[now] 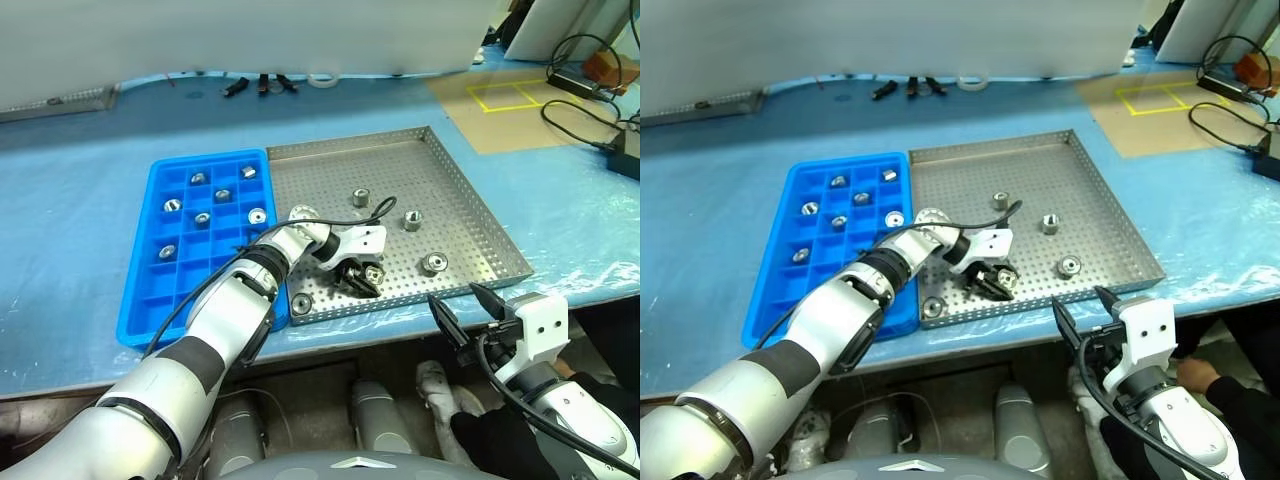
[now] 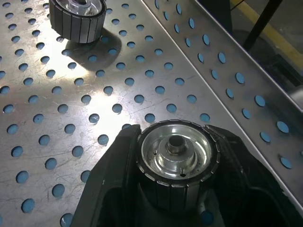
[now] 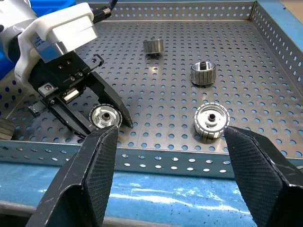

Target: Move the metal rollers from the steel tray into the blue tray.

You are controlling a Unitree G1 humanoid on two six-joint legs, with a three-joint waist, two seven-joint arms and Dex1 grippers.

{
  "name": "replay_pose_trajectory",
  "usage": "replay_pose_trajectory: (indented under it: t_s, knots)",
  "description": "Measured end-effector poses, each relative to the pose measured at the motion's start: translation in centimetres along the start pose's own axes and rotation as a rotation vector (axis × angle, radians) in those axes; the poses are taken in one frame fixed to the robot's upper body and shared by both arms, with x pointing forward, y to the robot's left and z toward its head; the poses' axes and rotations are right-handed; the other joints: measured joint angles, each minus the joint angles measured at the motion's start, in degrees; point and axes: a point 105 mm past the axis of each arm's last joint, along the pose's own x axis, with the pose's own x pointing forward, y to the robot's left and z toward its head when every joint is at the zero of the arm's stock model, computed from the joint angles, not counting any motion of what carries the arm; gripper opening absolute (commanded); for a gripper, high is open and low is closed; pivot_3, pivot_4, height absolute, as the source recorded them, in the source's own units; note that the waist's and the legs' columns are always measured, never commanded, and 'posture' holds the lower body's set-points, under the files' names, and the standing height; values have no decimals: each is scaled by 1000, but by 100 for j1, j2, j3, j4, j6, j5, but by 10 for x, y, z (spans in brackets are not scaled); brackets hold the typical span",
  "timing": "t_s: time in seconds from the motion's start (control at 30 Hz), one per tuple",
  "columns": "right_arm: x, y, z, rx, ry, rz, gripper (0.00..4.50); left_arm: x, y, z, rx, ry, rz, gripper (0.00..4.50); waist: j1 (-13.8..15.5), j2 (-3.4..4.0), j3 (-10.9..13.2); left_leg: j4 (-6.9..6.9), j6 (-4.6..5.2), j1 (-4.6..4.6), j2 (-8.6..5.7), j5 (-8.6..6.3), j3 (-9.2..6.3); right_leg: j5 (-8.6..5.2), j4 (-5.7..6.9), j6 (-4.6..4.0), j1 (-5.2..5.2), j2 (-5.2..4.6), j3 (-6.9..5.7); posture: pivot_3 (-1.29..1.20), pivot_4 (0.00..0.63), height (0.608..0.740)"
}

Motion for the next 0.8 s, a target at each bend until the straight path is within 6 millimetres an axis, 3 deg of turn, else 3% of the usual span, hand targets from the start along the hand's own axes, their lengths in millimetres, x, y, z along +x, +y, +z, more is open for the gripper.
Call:
replay_pose_trajectory:
  t_s: [0.17, 0.33, 0.47, 0.57, 0.8]
  knots:
    - [0, -1, 3, -9, -5, 11, 3741, -3, 3, 2, -36, -36, 19, 1749, -53, 0, 0, 3, 4, -19, 0, -2, -1, 1, 0, -1, -15, -2, -4, -663, 150, 740]
    - [9, 1, 15, -52, -37, 69, 3741, -20, 17, 24, -74, -158, 61, 1749, -46, 0, 0, 19, 16, -35, -2, -9, -3, 3, 1, -4, -21, -6, -7, -613, 150, 740]
    - [22, 6, 38, -102, -101, 144, 3741, -57, 38, 53, -37, -265, 141, 1749, -26, 0, 0, 30, 21, -31, -8, -12, -3, 6, 11, -8, -18, -15, -7, -509, 150, 740]
    - [35, 7, 57, -136, -151, 203, 3741, -91, 49, 63, -24, -323, 217, 1749, 40, 1, 0, 38, 21, -26, -2, -12, -3, 6, 30, -8, -21, -14, -8, -412, 150, 740]
    - [77, 15, 80, -137, -196, 371, 3741, -164, 60, 39, -36, -296, 457, 1749, 503, 7, -1, 35, 16, -27, 9, -8, -1, 11, 46, -18, -31, -9, -10, -144, 150, 740]
